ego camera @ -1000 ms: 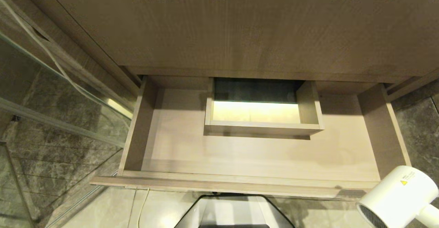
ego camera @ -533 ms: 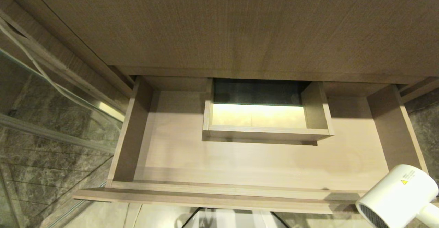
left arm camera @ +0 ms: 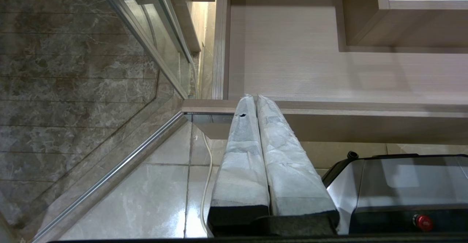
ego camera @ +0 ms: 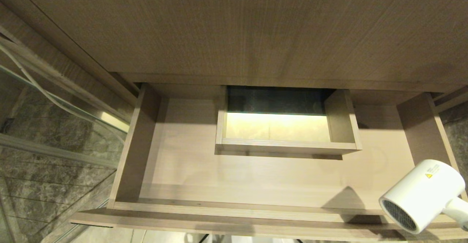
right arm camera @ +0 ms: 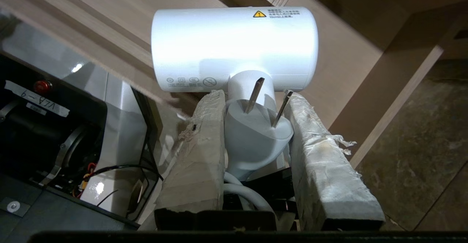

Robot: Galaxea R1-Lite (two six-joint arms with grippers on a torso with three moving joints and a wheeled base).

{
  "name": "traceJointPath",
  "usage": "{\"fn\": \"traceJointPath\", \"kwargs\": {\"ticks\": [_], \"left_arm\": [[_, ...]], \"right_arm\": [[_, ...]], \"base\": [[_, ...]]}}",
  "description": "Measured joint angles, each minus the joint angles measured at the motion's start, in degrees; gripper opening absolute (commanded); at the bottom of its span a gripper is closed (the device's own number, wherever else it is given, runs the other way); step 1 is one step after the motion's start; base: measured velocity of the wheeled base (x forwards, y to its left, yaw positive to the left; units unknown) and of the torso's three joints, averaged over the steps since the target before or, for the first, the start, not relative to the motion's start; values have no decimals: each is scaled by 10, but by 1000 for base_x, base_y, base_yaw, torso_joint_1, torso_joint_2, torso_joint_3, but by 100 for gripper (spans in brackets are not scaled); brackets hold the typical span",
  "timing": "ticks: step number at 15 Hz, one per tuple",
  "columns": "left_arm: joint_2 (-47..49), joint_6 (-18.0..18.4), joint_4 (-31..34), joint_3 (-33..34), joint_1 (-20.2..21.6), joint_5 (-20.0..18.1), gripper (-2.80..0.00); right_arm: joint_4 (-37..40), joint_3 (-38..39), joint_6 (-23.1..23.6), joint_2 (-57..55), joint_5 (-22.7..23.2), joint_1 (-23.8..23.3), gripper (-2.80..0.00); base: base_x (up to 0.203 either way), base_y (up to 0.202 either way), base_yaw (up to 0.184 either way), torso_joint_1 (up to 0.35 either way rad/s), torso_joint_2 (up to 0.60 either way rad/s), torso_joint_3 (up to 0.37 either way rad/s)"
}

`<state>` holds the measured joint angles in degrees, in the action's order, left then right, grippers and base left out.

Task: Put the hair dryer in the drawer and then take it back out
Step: Put it into the drawer

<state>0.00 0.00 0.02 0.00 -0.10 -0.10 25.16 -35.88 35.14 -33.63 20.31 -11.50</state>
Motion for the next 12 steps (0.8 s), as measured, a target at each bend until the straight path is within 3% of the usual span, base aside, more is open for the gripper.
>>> {"fn": "traceJointPath", "kwargs": {"ticks": [3, 7, 12], "left_arm": [[0, 0, 0, 0, 0, 0, -280], [0, 0, 0, 0, 0, 0, -280], [0, 0, 0, 0, 0, 0, -280]], "right_arm": [[-10, -40, -24, -80, 2, -7, -280], [-33, -99, -99, -225, -2, -33, -280], [-106, -172, -122, -407, -48, -84, -280]], "base": [[0, 0, 0, 14, 6, 37], [0, 0, 0, 0, 0, 0], [0, 0, 0, 0, 0, 0]]}}
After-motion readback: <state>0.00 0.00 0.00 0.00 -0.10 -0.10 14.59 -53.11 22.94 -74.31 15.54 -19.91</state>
